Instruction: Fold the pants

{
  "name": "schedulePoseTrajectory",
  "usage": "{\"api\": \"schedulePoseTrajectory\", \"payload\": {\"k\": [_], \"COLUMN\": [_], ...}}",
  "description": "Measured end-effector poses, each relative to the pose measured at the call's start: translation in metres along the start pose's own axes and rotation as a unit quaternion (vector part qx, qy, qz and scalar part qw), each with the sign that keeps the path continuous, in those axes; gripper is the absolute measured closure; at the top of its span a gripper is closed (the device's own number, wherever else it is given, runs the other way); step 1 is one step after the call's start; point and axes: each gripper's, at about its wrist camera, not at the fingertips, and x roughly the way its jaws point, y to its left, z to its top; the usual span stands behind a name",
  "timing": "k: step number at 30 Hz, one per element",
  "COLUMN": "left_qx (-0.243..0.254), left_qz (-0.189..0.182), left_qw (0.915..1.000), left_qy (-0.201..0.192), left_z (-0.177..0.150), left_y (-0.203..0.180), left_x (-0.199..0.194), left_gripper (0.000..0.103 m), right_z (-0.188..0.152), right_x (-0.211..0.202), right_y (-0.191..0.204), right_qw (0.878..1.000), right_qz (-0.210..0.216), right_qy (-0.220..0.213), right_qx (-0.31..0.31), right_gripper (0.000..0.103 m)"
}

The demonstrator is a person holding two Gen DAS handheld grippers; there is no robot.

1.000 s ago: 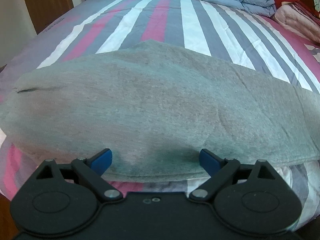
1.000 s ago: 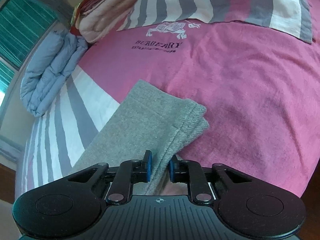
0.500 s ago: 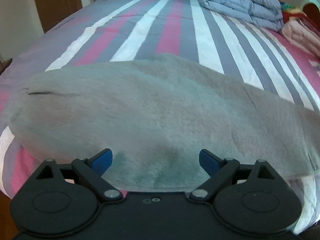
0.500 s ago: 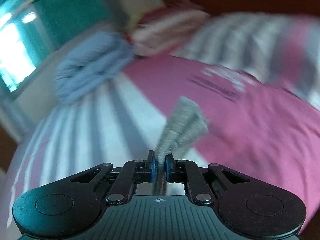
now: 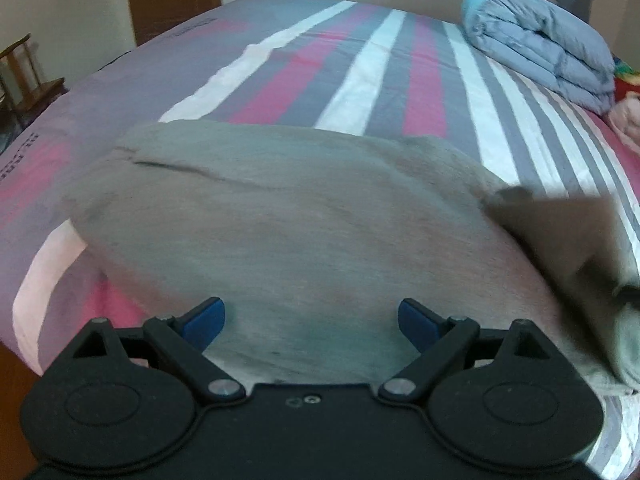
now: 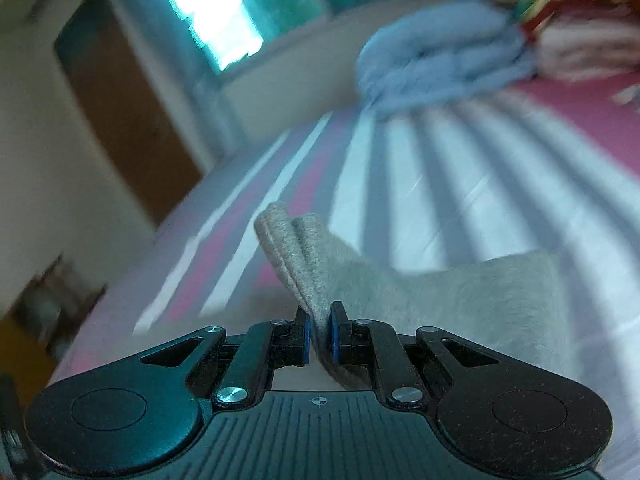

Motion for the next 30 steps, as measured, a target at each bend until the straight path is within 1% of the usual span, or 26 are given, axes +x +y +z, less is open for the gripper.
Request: {"api": "schedulePoseTrajectory", "payload": {"k": [2,3,5,6,7,8,9,10,11,12,14,17,20,22,23,24,25,26,27,28,29,30], "left_qx": [-0.008,-0.012,-0.017,-0.018,-0.02,-0.023,-0.03,-0.04,-0.049,-0.059,-0.064,-0.054,-0.055,-0.057,-0.061,-0.07,-0.081,-0.094,-0.109,-0.12,-0.122,-0.12], "left_qz": [-0.002,-0.005,-0.012,-0.017,-0.026,-0.041,-0.057,-0.076,-0.094,-0.107,-0.116,-0.112,-0.138,-0.153,-0.155,-0.161,-0.173,-0.193,-0.216,-0.231,-0.229,-0.224], "left_qw": [1.0,0.9999,0.9998,0.9997,0.9994,0.9988,0.9978,0.996,0.9937,0.9913,0.9892,0.9898,0.9853,0.9817,0.9802,0.9784,0.9756,0.9707,0.9634,0.9575,0.958,0.9601], "left_qy": [-0.001,0.001,0.003,0.004,0.006,0.01,0.016,0.025,0.036,0.048,0.063,0.069,0.084,0.098,0.108,0.109,0.107,0.108,0.116,0.123,0.121,0.117], "left_z": [0.001,0.002,0.003,0.003,0.004,0.005,0.005,0.006,0.007,0.007,0.007,0.005,0.004,0.002,0.001,0.0,-0.001,-0.001,0.0,0.001,0.002,0.003], "left_y": [0.006,0.007,0.007,0.006,0.005,0.003,0.001,-0.001,-0.002,-0.005,-0.012,-0.024,-0.036,-0.045,-0.049,-0.051,-0.051,-0.052,-0.052,-0.053,-0.055,-0.057], "left_x": [0.0,0.001,0.001,0.0,0.0,-0.001,-0.001,0.001,0.004,0.007,0.014,0.02,0.025,0.033,0.037,0.039,0.04,0.041,0.044,0.047,0.048,0.05], "left_gripper": [0.016,0.016,0.016,0.016,0.015,0.015,0.015,0.014,0.013,0.012,0.012,0.011,0.012,0.02,0.02,0.022,0.025,0.042,0.059,0.062,0.07,0.084], "right_z": [-0.022,-0.032,-0.044,-0.045,-0.043,-0.04,-0.037,-0.035,-0.033,-0.031,-0.031,-0.029,-0.029,-0.031,-0.032,-0.031,-0.033,-0.035,-0.036,-0.037,-0.038,-0.039], "right_x": [0.023,0.03,0.037,0.039,0.041,0.038,0.031,0.022,0.016,0.008,-0.007,-0.019,-0.029,-0.032,-0.033,-0.033,-0.035,-0.04,-0.041,-0.043,-0.044,-0.047], "right_y": [0.006,0.009,0.012,0.012,0.011,0.011,0.01,0.009,0.009,0.005,-0.006,-0.035,-0.064,-0.072,-0.075,-0.079,-0.082,-0.082,-0.083,-0.086,-0.088,-0.087], "right_qw": [0.999,0.998,0.998,0.997,0.996,0.996,0.995,0.996,0.996,0.997,0.999,0.999,0.998,0.998,0.998,0.997,0.997,0.997,0.997,0.997,0.997,0.997], "right_qz": [0.002,-0.005,-0.019,-0.014,-0.001,0.018,0.031,0.039,0.043,0.038,0.017,-0.029,-0.048,-0.053,-0.056,-0.058,-0.058,-0.059,-0.059,-0.058,-0.058,-0.06], "right_qy": [0.044,0.058,0.062,0.071,0.084,0.091,0.089,0.081,0.073,0.06,0.038,0.021,0.016,0.011,0.011,0.014,0.015,0.015,0.014,0.014,0.015,0.015], "right_qx": [0.002,-0.007,-0.021,-0.022,-0.019,-0.015,-0.017,-0.024,-0.032,-0.036,-0.023,-0.005,0.027,0.036,0.038,0.04,0.043,0.047,0.05,0.051,0.052,0.054], "right_gripper": [0.093,0.093,0.089,0.077,0.057,0.048,0.034,0.032,0.032,0.032,0.032,0.032,0.032,0.032,0.032,0.032,0.032,0.032,0.032,0.032,0.032,0.032]}}
